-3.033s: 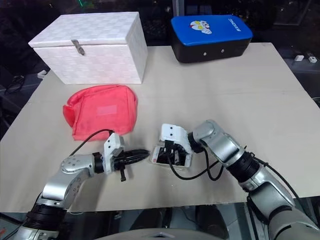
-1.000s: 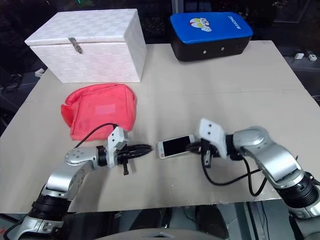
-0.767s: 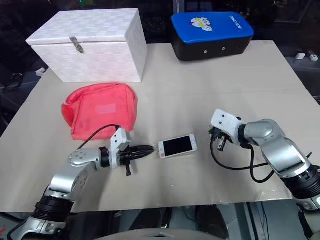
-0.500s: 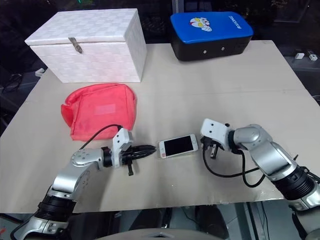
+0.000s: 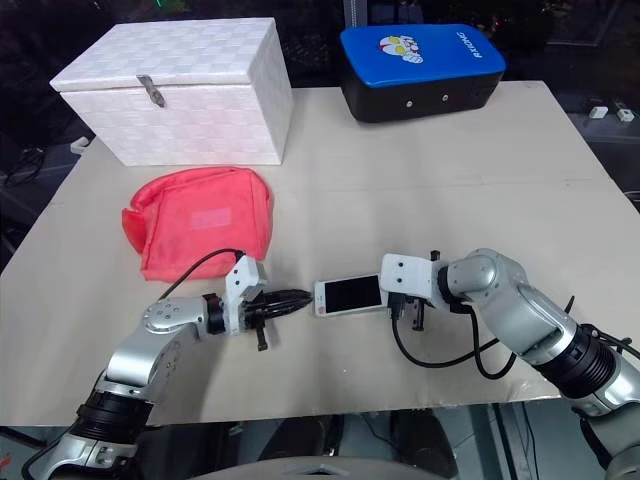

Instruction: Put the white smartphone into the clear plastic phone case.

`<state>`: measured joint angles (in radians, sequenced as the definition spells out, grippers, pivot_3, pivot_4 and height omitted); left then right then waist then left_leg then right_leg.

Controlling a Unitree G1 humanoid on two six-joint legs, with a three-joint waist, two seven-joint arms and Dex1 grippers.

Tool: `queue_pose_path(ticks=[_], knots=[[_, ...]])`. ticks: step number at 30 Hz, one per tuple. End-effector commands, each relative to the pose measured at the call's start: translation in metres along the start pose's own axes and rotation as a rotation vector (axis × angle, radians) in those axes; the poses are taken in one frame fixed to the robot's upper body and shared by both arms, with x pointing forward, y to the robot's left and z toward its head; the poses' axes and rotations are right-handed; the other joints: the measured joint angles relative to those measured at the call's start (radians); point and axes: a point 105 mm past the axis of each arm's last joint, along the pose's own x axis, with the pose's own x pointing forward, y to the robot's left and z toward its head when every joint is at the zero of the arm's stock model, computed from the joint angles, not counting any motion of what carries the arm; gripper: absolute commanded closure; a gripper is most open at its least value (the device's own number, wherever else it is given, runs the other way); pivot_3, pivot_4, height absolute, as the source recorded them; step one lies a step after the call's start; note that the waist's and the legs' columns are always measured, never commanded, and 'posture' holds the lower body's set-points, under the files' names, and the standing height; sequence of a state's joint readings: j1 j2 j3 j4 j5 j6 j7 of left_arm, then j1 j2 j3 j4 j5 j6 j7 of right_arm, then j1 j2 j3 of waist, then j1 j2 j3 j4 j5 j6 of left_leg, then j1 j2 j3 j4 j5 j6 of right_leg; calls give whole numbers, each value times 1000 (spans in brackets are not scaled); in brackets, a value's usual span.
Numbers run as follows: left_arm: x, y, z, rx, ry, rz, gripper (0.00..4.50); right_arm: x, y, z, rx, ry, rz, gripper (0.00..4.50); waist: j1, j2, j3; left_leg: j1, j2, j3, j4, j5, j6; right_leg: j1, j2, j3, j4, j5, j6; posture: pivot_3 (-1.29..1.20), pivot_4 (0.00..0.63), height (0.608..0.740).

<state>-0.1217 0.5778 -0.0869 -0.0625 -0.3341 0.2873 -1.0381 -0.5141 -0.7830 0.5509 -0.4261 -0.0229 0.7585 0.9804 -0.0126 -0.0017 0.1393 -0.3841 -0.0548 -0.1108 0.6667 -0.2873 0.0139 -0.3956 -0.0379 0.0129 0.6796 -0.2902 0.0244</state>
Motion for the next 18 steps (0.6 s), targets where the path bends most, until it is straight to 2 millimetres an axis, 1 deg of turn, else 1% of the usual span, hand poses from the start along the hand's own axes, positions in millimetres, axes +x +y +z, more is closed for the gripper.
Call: queue_pose_path(ticks=[1, 3, 5, 6, 7, 9, 10, 11, 13, 14, 18], knots=[[5, -3, 7, 15, -27, -20, 4171, -9, 2, 16, -75, -57, -6, 4500, 1, 0, 0, 0, 0, 0, 0, 0, 0, 0, 0, 0, 0, 0, 0, 0, 150, 740], [4, -2, 5, 9, -27, -17, 4171, -14, -8, 19, -13, -115, -78, 4500, 2, 0, 0, 0, 0, 0, 0, 0, 0, 0, 0, 0, 0, 0, 0, 0, 150, 740], [1, 1, 5, -10, -34, -2, 4171, -24, -17, 12, 51, -136, -146, 4500, 2, 0, 0, -1, 0, 0, 0, 0, 0, 0, 0, 0, 0, 0, 0, 0, 150, 740], [0, 2, 4, -16, -36, 3, 4171, -27, -18, 9, 61, -134, -157, 4500, 2, 0, 0, -1, 0, 0, 0, 0, 0, 0, 0, 0, 0, 0, 0, 0, 150, 740], [-1, 3, 4, -17, -35, 7, 4171, -35, -17, 8, 82, -165, -159, 4500, 3, 0, 0, -1, 0, 0, 0, 0, 0, 0, 0, 0, 0, 0, 0, 0, 150, 740], [-2, 5, 3, -30, -41, 19, 4171, -49, -16, 13, 135, -253, -156, 4500, 5, 0, 0, -1, 0, 0, 0, 0, 0, 0, 0, 0, -1, 0, 0, 0, 150, 740], [-3, 6, 3, -34, -44, 22, 4171, -53, -16, 15, 146, -280, -153, 4500, 5, 0, 0, -1, 0, 0, 0, 0, 0, 0, 0, 0, -1, 0, 0, 0, 150, 740], [-2, 6, 3, -37, -44, 22, 4171, -54, -17, 23, 158, -330, -151, 4500, 3, 0, 0, -1, 0, 0, 0, 0, 0, 0, 0, 0, 0, 0, 0, 0, 150, 740], [-1, 6, 3, -59, -56, 27, 4171, -45, -18, 42, 185, -431, -113, 4500, -6, 0, 0, 0, 0, 0, 0, 0, 0, 0, 0, 0, 0, 0, 0, 0, 150, 740], [0, 6, 3, -59, -56, 25, 4171, -39, -16, 48, 173, -450, -88, 4500, -9, 0, 0, 1, 0, 0, 0, 0, 0, 1, 1, 1, 1, 0, 0, 0, 150, 740], [1, 6, 5, -69, -63, 26, 4171, -1, -10, 61, 100, -426, 2, 4500, -1, 0, 0, 2, 1, 0, 1, 0, 0, 1, 1, 0, 3, 0, 0, 0, 150, 740]])
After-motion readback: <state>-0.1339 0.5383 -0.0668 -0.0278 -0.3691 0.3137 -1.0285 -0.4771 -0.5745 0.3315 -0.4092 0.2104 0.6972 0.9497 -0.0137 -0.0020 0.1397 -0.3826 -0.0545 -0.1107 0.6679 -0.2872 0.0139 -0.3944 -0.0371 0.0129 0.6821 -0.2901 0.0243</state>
